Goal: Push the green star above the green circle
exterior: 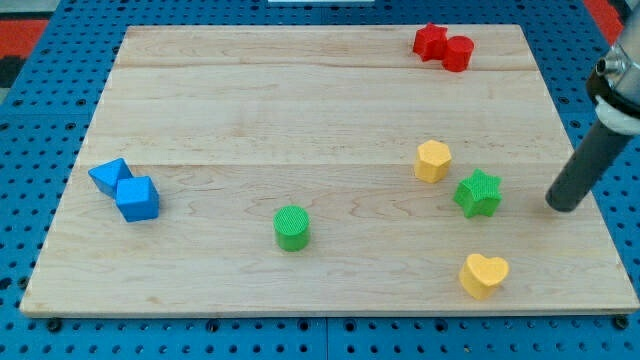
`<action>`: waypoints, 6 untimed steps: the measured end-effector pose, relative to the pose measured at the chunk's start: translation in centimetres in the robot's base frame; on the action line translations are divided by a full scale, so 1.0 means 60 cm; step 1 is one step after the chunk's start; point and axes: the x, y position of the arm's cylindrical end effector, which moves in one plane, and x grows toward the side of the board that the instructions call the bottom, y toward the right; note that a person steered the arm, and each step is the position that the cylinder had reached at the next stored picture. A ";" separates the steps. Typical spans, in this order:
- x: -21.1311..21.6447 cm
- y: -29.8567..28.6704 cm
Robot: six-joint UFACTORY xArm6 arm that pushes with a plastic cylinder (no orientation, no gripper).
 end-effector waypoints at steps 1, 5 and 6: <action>0.011 -0.150; -0.074 -0.415; -0.066 -0.437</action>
